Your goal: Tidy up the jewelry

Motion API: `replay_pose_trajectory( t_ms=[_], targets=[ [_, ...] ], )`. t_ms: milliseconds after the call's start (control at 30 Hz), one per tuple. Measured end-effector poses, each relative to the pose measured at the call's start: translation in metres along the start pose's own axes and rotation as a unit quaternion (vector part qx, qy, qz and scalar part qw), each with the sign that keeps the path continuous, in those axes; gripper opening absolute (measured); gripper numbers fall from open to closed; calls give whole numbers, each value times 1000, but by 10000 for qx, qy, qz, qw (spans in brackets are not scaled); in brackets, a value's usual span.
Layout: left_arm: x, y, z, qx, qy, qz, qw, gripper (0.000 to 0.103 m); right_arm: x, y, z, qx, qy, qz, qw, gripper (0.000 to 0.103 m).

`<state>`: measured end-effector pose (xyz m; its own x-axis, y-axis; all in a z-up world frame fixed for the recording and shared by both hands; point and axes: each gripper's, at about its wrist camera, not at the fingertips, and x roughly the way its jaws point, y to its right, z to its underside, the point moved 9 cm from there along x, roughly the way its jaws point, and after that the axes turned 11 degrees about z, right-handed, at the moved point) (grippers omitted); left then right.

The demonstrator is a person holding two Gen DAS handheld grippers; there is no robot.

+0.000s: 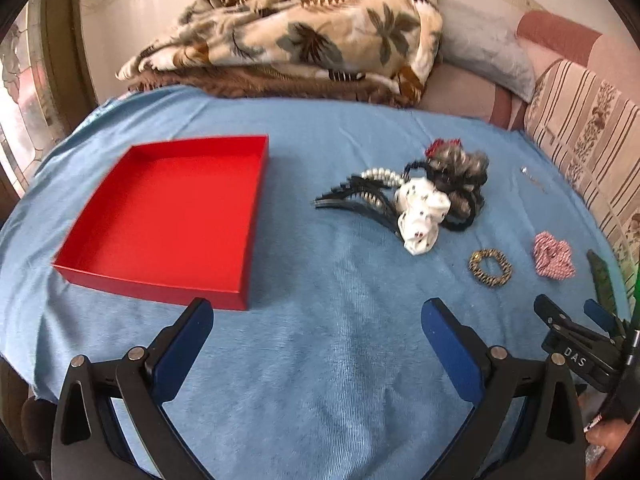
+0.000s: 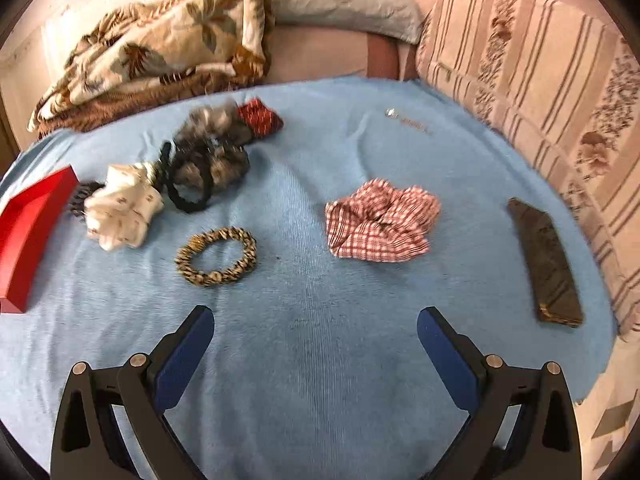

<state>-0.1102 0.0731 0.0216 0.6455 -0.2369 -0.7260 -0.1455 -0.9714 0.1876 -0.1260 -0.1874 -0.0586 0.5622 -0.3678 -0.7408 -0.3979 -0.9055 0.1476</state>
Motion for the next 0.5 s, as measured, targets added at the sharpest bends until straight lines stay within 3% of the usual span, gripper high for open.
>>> replay_pose_trajectory(
  t_ms=[200, 400, 500],
  targets=[
    [-24, 8, -4, 287, 316, 9, 9991, 103, -31, 0, -6, 51, 186, 248, 9995, 103],
    [-30, 11, 5, 447, 277, -94, 9986, 103, -61, -7, -12, 90, 591, 237, 9979, 103],
    [-27, 10, 12, 367, 123, 50, 9992, 103, -72, -6, -15, 203, 815, 256, 9961, 103]
  ],
)
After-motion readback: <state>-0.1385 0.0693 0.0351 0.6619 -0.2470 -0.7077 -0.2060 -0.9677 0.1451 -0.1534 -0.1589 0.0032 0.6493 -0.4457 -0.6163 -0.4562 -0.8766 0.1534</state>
